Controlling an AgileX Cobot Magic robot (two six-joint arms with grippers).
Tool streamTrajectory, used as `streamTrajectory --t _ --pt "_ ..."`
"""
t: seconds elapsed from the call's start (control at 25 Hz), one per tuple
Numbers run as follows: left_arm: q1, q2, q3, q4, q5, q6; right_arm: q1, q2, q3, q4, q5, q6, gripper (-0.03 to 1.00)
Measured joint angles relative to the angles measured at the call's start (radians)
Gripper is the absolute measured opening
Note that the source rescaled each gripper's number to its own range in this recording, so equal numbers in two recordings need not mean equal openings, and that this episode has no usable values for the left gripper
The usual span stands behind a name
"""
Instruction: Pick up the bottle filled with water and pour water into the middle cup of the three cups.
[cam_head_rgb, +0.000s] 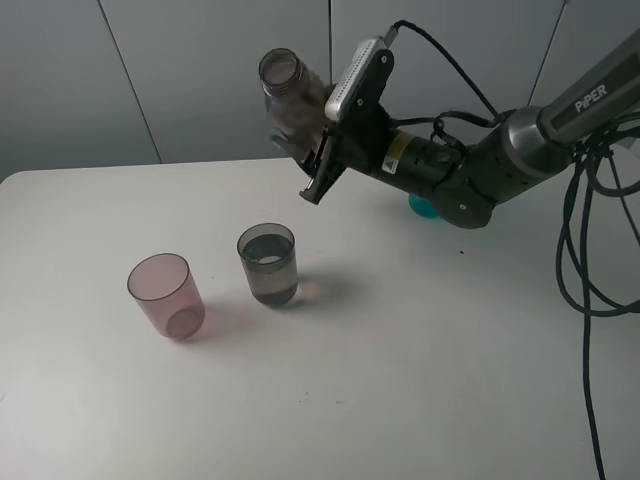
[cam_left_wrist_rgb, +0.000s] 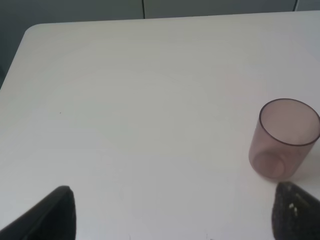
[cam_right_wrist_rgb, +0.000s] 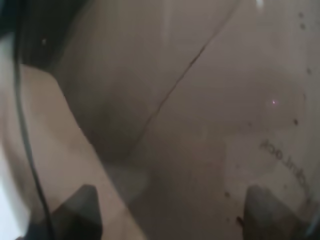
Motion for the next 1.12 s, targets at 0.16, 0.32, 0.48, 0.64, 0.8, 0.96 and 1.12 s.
streamTrajectory --t 0.16,0.32,0.48,0.64,0.8,0.96,1.12 --pt "0.000 0.000 0.000 0.000 0.000 0.000 0.000 0.000 -0.006 0.005 0.058 0.252 0.00" --pt "0.000 0.000 0.000 0.000 0.000 0.000 0.000 0.000 -0.044 0.007 0.168 0.345 0.00" --pt "0.000 0.000 0.000 0.000 0.000 0.000 0.000 0.000 -0.087 0.008 0.211 0.370 0.00" --pt "0.000 0.000 0.000 0.000 0.000 0.000 0.000 0.000 -0.128 0.043 0.302 0.424 0.00" --pt "0.000 0.000 0.000 0.000 0.000 0.000 -0.007 0.032 -0.157 0.061 0.312 0.463 0.00" --pt "0.000 0.000 0.000 0.000 0.000 0.000 -0.011 0.098 -0.163 0.064 0.284 0.484 0.00" --pt "0.000 0.000 0.000 0.000 0.000 0.000 -0.011 0.155 -0.163 0.066 0.236 0.487 0.00"
